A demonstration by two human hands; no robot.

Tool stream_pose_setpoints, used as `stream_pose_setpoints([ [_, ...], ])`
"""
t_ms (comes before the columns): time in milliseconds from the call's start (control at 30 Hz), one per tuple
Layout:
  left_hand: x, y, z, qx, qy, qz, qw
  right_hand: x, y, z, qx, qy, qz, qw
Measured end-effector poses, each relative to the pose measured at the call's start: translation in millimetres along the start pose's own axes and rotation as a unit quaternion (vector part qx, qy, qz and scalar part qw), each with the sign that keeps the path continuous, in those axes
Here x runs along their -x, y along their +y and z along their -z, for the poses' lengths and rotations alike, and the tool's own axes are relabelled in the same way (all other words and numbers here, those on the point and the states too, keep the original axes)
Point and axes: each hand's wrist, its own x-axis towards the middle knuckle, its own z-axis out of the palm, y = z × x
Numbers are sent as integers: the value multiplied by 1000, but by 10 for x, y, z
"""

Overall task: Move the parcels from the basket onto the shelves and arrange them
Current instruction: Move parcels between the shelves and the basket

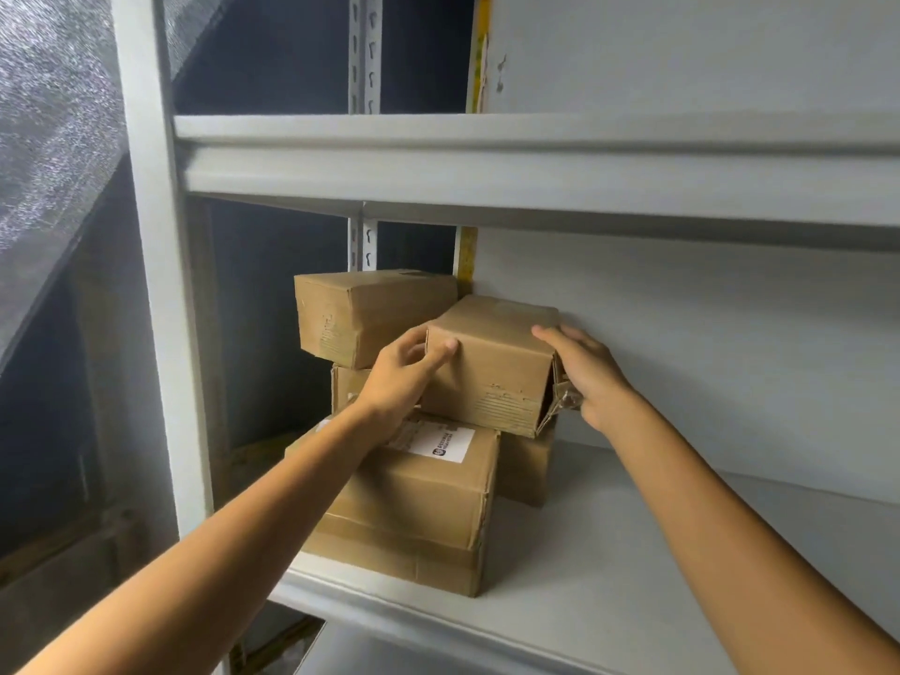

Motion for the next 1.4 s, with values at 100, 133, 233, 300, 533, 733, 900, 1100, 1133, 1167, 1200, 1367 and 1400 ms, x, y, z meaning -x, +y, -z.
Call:
stream_pose_setpoints([
  [100,20,-3,55,19,-8,-22,1000,63,23,66,-16,0,25,1000],
  [133,39,-2,68,19,-12,-32,999,93,36,91,-24,-6,29,999],
  [233,164,45,40,-3,-29,-72,997,247,82,186,-43,-28,48,998],
  [300,264,121,-39,-22,-38,-92,995,368,100,300,-51,-46,62,996],
  [533,557,373,-558,2,-30,-116,993,829,146,851,-91,-80,100,988],
  [733,931,452,-1286,12,-89,-104,991,1387,257,1640,-99,-40,122,987],
  [900,1249,398,-2082,65,-153,-68,984,2010,458,2401,-86,32,108,990],
  [1100,1606,325,-3156,138,-258,-23,956,2806,601,3356,-39,129,98,986],
  [1133,1653,334,-3336,144,-279,-23,949,2942,616,3508,-34,151,98,983],
  [1167,1696,355,-3521,147,-301,-21,942,3083,626,3655,-29,172,97,980],
  [1200,1732,386,-3705,150,-322,-19,935,3226,631,3795,-24,193,95,976],
  [1367,1988,571,-4659,150,-441,-45,884,3956,596,4403,3,313,89,946],
  [1400,2061,609,-4844,160,-457,-45,874,4099,579,4499,8,335,87,938],
])
